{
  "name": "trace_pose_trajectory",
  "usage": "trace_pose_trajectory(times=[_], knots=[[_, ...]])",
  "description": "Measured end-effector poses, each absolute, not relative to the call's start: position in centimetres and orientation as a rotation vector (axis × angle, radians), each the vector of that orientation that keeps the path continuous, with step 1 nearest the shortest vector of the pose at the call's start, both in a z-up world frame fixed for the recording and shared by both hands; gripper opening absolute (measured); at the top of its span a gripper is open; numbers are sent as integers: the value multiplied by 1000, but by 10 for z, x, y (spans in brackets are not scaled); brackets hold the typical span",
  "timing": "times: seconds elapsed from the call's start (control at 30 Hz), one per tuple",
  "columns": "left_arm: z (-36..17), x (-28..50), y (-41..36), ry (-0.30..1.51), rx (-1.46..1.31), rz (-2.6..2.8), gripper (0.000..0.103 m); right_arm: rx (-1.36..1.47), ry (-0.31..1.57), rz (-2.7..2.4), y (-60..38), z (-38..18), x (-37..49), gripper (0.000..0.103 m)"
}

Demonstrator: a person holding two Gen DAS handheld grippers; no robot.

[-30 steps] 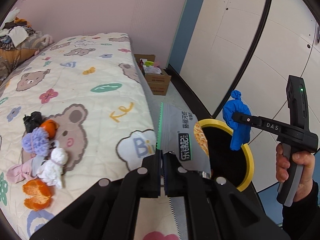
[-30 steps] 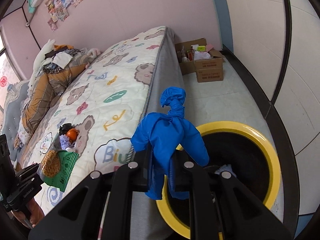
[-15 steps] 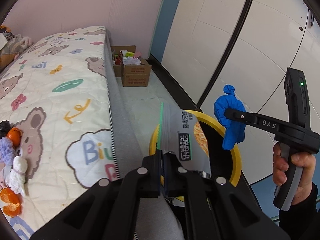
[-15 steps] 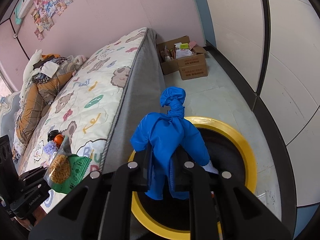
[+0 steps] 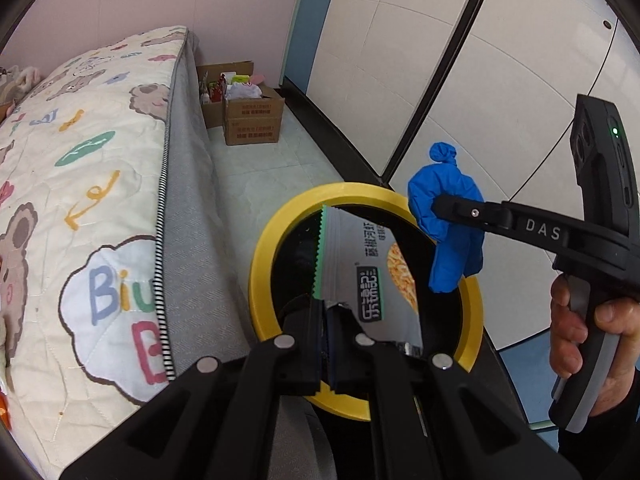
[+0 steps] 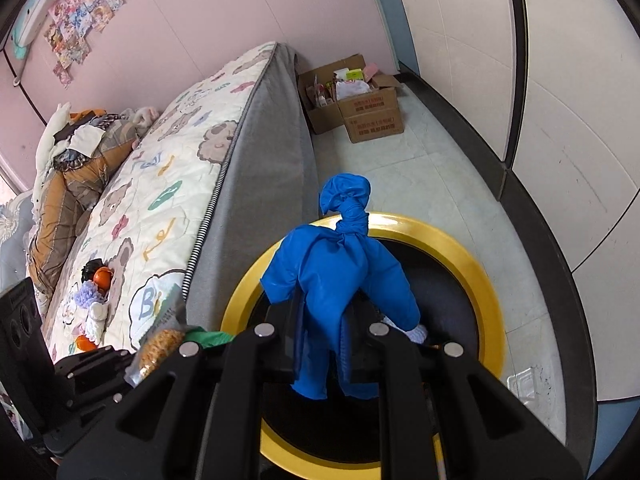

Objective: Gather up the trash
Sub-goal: 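Lift and carry the snack wrapper and blue glove over the yellow-rimmed bin, then open both tools to drop the wrapper and glove into the bin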

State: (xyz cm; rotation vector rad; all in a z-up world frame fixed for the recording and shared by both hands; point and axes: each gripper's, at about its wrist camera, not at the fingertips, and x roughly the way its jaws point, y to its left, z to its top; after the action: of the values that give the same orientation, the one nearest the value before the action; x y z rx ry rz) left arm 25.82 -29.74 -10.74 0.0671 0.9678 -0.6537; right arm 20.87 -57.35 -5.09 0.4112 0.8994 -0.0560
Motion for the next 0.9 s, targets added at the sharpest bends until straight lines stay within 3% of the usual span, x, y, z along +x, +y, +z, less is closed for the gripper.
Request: trace_pose_trajectory(times=[0.37,0.47,0.53,0.9], knots=[[-117,258,-312,978,103,-660,2,431,916,-76,-585,-62,211,20],[-117,257,-313,977,103,-664,6,443,916,-88,-588,-63,210,26],[-116,256,-313,972,103,-665,25,450,913,-95,-589,-62,209,35],[-101,245,-295,909,88,-640,64,462,894,-122,-594,-52,203,41]])
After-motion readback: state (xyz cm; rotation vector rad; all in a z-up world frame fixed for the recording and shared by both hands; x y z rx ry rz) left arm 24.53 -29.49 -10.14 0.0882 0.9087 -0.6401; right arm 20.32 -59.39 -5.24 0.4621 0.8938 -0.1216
